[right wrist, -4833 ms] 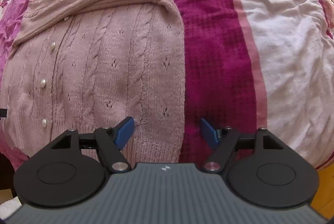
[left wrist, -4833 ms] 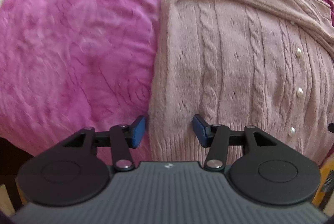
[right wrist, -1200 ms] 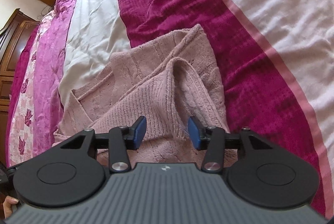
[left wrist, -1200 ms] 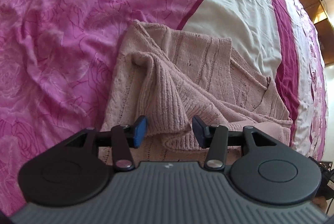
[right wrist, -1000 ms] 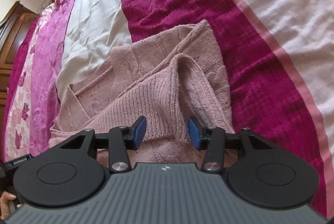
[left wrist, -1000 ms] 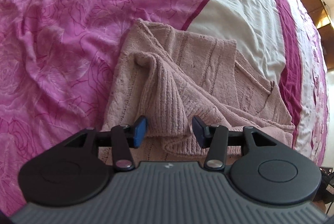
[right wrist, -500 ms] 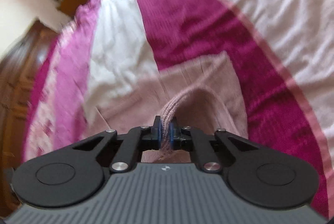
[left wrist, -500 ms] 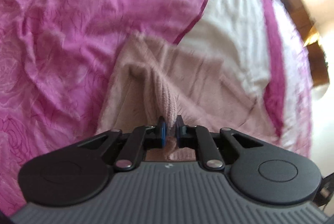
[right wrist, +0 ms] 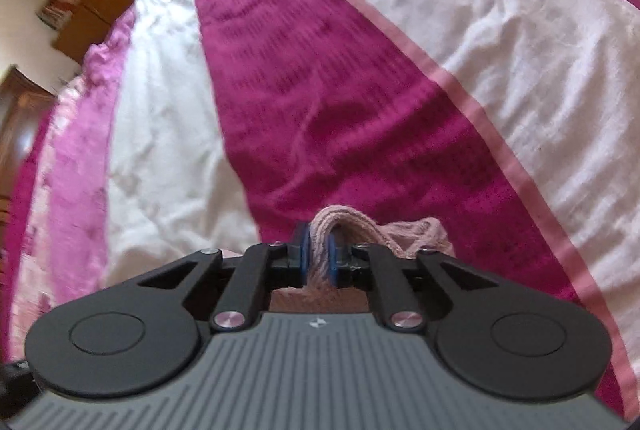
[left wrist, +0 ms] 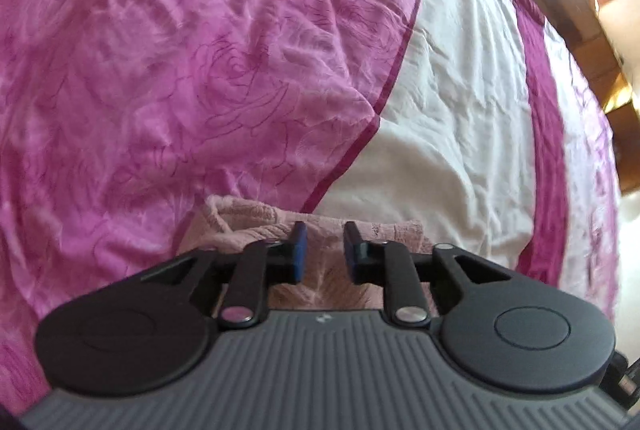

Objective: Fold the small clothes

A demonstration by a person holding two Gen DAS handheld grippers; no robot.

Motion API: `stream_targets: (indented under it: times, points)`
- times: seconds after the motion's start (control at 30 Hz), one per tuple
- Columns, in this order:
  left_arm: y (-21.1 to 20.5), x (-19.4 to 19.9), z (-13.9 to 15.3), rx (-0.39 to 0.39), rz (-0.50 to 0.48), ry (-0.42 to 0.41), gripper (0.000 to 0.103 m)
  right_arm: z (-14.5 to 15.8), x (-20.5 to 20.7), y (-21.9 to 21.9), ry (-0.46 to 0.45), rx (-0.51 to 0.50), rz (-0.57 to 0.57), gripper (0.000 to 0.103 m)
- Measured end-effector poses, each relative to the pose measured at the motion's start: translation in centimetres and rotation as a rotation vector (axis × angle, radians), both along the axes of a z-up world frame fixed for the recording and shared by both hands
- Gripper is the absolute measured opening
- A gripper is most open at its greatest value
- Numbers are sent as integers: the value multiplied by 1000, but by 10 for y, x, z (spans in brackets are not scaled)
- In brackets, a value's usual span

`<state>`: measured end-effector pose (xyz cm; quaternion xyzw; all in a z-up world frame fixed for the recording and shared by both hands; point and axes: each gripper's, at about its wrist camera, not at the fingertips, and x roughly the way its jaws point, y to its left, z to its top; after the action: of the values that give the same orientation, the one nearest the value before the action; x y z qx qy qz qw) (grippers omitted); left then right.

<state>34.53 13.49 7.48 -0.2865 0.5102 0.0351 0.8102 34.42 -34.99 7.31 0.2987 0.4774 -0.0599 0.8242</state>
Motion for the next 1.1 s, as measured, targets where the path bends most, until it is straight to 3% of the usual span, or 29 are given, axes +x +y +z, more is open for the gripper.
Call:
stream_targets:
  times: [0.13,0.27,0.43,0.6,0.7,0.97,1.1]
  points:
    - [-1,-7,10,15,-45,-43,44,3,-14,-2,-39,8,-41,35]
    - [3,-16,16,34,-58,-56,44,16,-35,-8,-97,-33,-56,50]
    - [-1,-40,16,10,-142,-58,43,23,-53,-1,-87,-57,51,51]
    - [-16,-42,-12,2,-273,10,42,10,-49,31,-45,-122,281,51]
    - [-21,-31,-27,59,-310,21,42,-3,-34,46,-11,-148,377,51]
    - [-1,1,-15,208,-220,-73,42,-19,3,36,-7,-246,303,51]
    - [13,4,-6,208,-178,-76,43,-14,2,32,-25,-219,267,51]
